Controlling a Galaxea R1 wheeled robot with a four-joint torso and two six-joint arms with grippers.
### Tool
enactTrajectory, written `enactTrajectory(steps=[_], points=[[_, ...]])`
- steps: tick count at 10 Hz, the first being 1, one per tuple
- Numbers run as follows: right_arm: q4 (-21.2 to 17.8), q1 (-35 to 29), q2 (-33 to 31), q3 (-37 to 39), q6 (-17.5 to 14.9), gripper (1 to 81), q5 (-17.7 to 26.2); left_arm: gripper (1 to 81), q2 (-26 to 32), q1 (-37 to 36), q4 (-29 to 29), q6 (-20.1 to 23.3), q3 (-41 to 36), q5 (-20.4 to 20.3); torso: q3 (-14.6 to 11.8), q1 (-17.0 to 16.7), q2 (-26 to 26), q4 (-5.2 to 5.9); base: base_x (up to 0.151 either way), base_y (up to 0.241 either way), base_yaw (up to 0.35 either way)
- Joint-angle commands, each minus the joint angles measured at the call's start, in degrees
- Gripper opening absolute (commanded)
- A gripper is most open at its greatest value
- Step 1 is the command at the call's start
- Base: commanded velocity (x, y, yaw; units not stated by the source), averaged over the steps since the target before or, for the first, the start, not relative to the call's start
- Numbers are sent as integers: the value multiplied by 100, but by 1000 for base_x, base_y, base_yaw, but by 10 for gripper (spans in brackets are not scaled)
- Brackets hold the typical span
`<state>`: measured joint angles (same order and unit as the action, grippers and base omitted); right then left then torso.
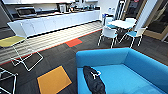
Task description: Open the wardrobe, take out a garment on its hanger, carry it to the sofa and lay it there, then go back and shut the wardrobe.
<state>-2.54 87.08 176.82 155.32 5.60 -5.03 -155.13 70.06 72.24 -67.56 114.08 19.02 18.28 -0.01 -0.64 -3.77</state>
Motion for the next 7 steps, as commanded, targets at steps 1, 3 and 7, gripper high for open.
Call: enactTrajectory(steps=[1, 3, 7], points=[[25, 16, 48, -47, -15, 811, 407, 811, -107, -41, 44, 32, 255, -47, -208, 1, 0, 0, 0, 0, 0], [25, 25, 48, -47, -15, 811, 407, 811, -283, 170, 150, 41, 712, -91, -426, 1, -2, 0, 0, 0, 0], [25, 8, 57, -47, -15, 811, 407, 811, -573, 478, 299, 41, 1556, -557, -829, 1, -6, 0, 0, 0, 0]])
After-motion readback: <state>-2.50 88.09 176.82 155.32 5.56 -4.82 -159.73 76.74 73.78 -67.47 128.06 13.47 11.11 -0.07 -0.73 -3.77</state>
